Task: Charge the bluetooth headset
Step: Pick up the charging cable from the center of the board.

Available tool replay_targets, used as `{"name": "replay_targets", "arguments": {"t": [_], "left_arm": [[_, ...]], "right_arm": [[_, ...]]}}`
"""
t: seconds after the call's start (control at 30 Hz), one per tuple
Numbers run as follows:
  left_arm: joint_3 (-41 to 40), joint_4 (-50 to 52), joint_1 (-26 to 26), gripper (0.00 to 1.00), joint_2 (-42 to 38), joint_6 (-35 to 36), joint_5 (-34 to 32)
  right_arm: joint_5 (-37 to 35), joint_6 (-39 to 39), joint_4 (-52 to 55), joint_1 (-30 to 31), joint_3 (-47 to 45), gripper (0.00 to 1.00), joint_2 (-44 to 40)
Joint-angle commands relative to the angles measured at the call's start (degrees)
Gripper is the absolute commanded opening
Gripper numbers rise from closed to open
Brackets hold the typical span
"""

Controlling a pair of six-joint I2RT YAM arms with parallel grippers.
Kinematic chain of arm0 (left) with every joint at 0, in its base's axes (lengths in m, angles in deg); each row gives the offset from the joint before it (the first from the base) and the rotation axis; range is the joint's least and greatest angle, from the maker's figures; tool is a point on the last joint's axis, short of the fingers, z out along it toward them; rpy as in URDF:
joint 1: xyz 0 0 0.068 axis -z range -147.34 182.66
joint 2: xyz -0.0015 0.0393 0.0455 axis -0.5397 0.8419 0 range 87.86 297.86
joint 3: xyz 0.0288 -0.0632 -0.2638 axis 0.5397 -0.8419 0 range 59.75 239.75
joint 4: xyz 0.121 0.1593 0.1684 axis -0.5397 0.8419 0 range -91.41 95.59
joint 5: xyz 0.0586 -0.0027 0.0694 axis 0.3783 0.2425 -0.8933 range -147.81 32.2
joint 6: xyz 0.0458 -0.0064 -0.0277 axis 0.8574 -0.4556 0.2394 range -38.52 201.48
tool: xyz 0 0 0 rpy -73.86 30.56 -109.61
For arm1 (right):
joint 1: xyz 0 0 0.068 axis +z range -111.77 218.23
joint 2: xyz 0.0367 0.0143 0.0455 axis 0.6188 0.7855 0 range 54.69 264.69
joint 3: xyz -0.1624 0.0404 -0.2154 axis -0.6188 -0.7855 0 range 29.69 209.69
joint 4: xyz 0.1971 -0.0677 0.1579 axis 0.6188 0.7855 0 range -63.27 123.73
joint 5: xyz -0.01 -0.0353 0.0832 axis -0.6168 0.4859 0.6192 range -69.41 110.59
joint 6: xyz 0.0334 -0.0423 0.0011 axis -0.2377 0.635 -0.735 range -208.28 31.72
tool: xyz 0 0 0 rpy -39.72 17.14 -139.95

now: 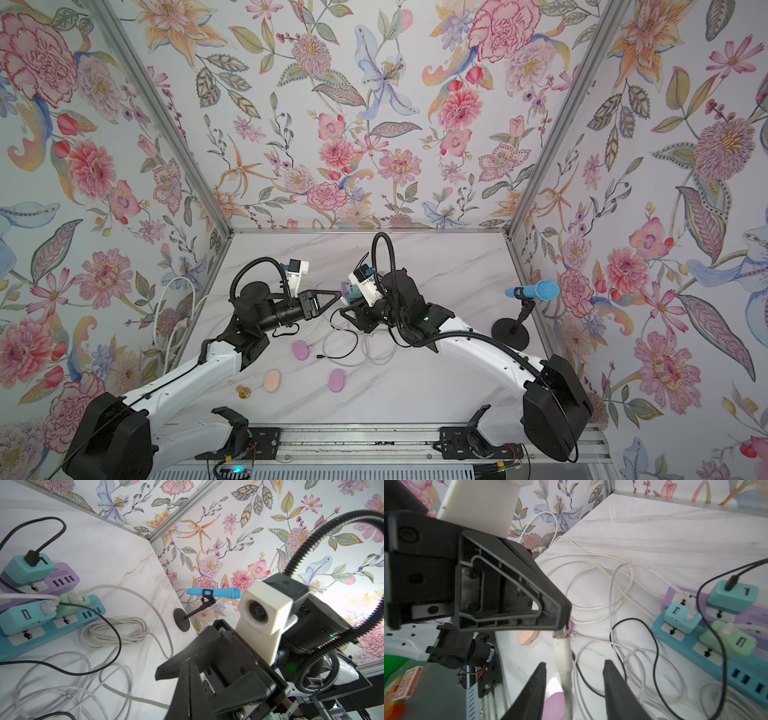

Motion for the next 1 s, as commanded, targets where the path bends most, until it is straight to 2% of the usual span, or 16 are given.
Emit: {"name": "replay_targets", "arguments": {"t": [0.0, 0.13, 0.47, 0.7, 0.83, 0.97], "left_arm": [[-1.0, -7.4, 0.5, 0.0, 0.4, -2.2, 1.5], [-2.2, -11.8, 0.5, 0.0, 0.6, -4.0, 2.2], [-2.7, -13.8, 0.5, 0.0, -0.3, -4.6, 2.4], [-3.1, -14.4, 0.5, 0.0, -1.2, -5.1, 2.1], [-3.2, -14.8, 0.5, 0.0, -1.6, -5.5, 2.2], [-3.4, -15.2, 0.5, 0.0, -1.7, -5.9, 2.2]], "right_arm": [[10.0, -8.6, -12.1, -2.5, -4.3, 0.4, -3.2], [15.2, -17.7, -24.0, -5.7, -8.8, 0.32, -4.8], [19.0, -24.9, -32.7, -6.0, -8.3, 0.29, -1.9], [19.8, -26.3, -34.2, -5.9, -8.3, 0.29, -0.3], [19.0, -25.5, -33.3, -5.9, -8.4, 0.35, 0.1], [19.2, -25.0, -33.3, -5.9, -8.5, 0.36, 0.5]]}}
